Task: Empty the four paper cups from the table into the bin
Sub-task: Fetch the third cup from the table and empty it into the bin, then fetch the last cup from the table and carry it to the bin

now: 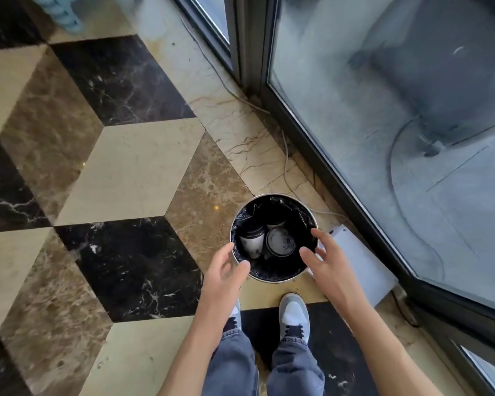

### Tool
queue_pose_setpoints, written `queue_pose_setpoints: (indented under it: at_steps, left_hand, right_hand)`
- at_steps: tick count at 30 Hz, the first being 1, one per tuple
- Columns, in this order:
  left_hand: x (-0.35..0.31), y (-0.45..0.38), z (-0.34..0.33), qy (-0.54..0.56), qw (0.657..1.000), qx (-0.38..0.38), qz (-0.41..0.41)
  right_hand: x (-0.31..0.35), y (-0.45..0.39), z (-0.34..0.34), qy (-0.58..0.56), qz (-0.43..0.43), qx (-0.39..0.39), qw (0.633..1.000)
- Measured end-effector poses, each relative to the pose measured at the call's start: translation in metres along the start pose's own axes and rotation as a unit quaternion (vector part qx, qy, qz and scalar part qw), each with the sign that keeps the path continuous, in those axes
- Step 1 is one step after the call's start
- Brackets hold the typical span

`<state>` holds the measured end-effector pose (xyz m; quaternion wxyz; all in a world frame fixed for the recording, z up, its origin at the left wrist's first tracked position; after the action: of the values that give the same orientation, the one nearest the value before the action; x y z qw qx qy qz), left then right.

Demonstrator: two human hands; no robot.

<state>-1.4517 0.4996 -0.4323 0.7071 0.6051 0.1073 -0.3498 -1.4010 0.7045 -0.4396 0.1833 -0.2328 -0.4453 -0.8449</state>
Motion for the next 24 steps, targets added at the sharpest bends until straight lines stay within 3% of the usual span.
queue_pose_setpoints:
  at_steps: [7, 11, 18, 24]
  left_hand:
    - [-0.099, 0.06, 0.053, 0.065, 0.994, -0.03, -0.085]
    - [-0.184, 0.127, 0.099, 0.088, 0.98, -0.04, -0.172]
    - [-0.303, 0.265, 0.193, 0.128, 0.938, -0.074, -0.314]
    - [-0.346, 0.367, 0.26, 0.184, 0.888, -0.116, -0.406]
  right_hand:
    - [0.122, 0.062, 0.04, -0.03, 0.093, -0.01, 0.995]
    - [0.213, 0.124, 0.071, -0.032, 0.174, -0.03, 0.984]
    - [0.358, 0.266, 0.128, -0.118, 0.29, -0.022, 0.95]
    - [0.438, 0.38, 0.171, -0.144, 0.394, -0.02, 0.907]
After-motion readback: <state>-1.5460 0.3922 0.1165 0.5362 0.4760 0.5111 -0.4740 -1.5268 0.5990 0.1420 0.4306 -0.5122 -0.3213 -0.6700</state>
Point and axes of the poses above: each hand's wrist, its own y-axis away from the middle knuckle, its own z-axis out of the back of the hand, x = y × z, the point moved 1 cm from there along -y, towards the middle knuckle, and after that the axes turned 9 degrees about -x, right-handed, at the moved point
